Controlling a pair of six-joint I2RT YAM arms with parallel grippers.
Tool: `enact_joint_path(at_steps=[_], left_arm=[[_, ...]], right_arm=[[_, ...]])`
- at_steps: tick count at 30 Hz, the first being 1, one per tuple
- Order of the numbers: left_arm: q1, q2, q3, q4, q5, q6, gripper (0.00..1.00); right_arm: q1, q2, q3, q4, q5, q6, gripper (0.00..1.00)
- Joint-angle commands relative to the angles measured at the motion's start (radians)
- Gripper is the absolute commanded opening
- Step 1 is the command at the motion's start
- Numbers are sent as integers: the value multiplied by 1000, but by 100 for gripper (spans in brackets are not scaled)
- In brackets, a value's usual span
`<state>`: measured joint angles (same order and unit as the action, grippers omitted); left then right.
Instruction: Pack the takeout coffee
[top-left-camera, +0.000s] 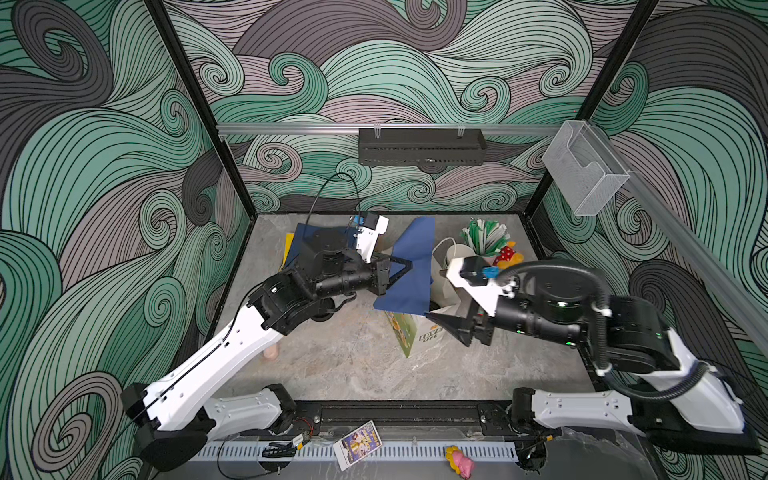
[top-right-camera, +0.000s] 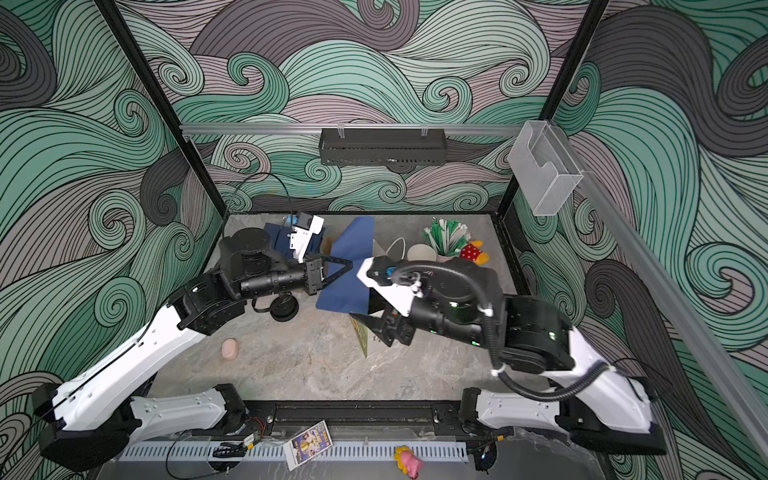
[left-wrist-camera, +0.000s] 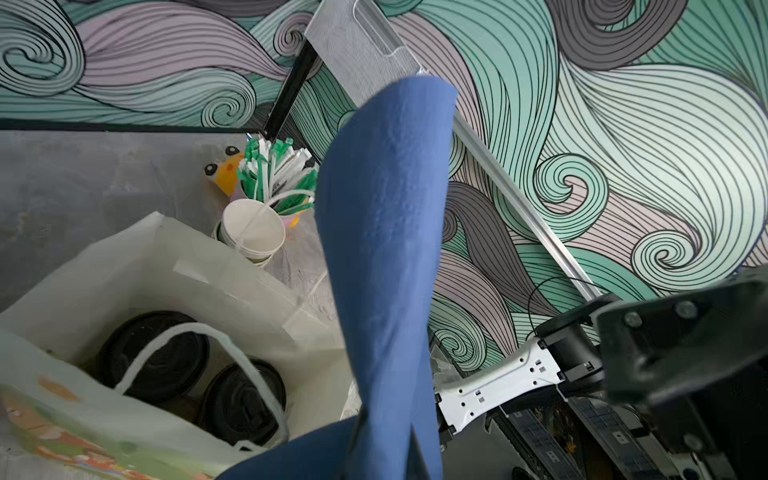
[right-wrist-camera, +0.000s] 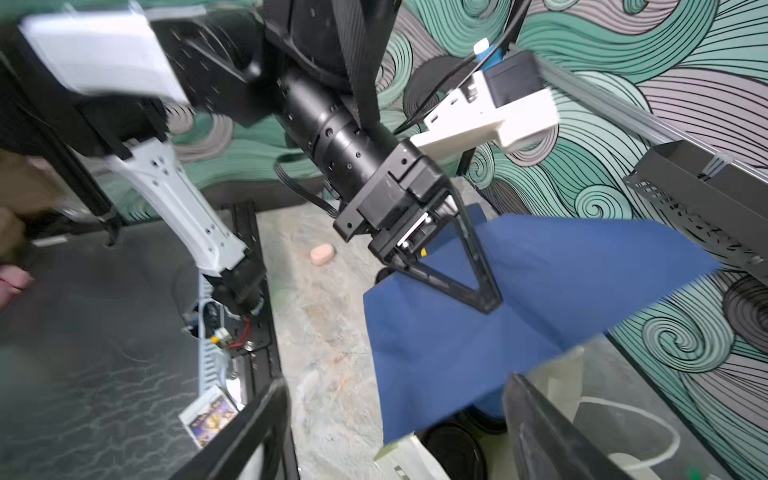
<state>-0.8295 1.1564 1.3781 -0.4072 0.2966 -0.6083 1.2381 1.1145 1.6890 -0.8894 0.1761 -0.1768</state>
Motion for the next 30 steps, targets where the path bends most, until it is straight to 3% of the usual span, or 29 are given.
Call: enact_joint_path(at_steps=[1,7,12,15,30], left_arm=[[-30,13,41,-24,-68,-34,0],[-35,36,61,-23,-174,-128,0],[-58,101,137,-50,-226,-223,0],[-63,117,170,-77,-245,-237,0],[-68,44,104,-5,-105,-275,0]], right_arm=[[13,15,-7,-6,200,-129,84],[1,-25,-51,61,319,-67,88],[-22,-28,-53,5,214,-27,92],[-28,11,-43,-28,256,-13,93],[-117,74,-113,108,84,-30,95]])
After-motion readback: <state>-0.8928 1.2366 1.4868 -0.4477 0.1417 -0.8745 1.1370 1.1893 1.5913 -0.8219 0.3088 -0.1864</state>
